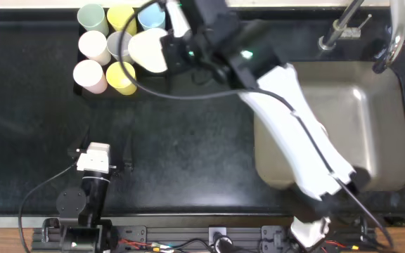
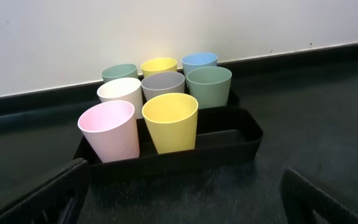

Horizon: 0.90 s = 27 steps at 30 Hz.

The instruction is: Store Cups

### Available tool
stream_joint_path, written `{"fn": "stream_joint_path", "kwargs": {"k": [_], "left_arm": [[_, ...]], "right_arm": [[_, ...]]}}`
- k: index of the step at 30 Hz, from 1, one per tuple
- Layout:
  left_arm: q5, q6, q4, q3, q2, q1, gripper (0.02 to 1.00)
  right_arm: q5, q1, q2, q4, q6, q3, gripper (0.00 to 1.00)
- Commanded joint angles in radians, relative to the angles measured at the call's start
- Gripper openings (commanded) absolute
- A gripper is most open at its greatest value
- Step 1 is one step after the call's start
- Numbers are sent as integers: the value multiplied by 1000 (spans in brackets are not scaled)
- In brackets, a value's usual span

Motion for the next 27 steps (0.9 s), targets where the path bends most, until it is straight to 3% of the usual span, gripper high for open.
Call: {"fn": "stream_joint_path", "kwargs": {"k": [1,11,27], "left_arm": [[-5,11,-6,-1,-9,6,998],[-5,11,-6,-1,-9,6,1000],[-5,11,-6,-1,-9,6,1000]], "right_arm": [[122,21,104,-13,39,58,40],[235,60,239,9,16,59,40],[187,60,378,35,39,58,40]]}}
